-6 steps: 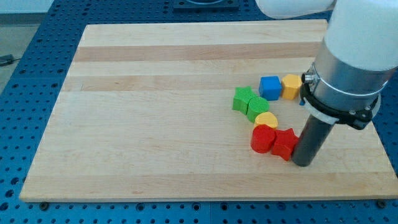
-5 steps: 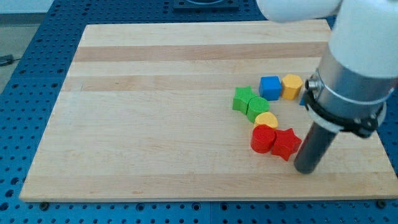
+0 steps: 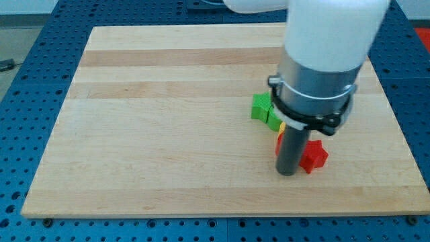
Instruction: Separate the red star from the red circle
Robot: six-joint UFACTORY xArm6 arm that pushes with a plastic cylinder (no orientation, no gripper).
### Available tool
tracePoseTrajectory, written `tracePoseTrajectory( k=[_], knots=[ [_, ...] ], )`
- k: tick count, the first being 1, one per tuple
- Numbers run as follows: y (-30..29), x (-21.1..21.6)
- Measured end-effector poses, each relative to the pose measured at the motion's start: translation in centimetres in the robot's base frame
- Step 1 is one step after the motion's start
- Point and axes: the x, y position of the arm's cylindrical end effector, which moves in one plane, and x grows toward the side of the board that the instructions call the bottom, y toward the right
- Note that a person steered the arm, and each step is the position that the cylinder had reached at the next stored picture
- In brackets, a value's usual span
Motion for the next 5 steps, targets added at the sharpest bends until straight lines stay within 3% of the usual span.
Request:
tracePoseTrajectory(
  k=[1, 3, 4, 5],
  knots=[
    [2.3, -0.3],
    [0.8, -0.2],
    [1.1, 1.7],
    [4.7, 2.5]
  ],
)
